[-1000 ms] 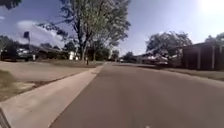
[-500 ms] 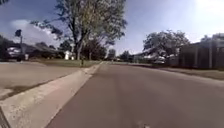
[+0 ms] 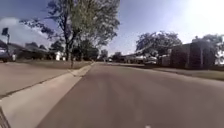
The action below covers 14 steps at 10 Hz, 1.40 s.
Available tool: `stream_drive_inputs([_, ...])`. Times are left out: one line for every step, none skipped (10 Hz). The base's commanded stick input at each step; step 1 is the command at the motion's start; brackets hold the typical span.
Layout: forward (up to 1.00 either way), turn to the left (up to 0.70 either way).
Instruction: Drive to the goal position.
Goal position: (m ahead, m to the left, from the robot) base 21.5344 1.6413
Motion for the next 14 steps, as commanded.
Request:
stream_drive_inputs([1.00,0.00])
stream_drive_inputs([1.00,0.00])
stream_drive_inputs([1.00,0.00])
stream_drive_inputs([1.00,0.00])
stream_drive_inputs([1.00,0.00])
stream_drive_inputs([1.00,0.00])
stream_drive_inputs([1.00,0.00])
stream_drive_inputs([1.00,0.01])
stream_drive_inputs([1.00,0.03])
stream_drive_inputs([1.00,0.03])
stream_drive_inputs([1.00,0.04])
stream_drive_inputs([1.00,0.04])
stream_drive_inputs([1.00,0.03])
stream_drive_inputs([1.00,0.00])
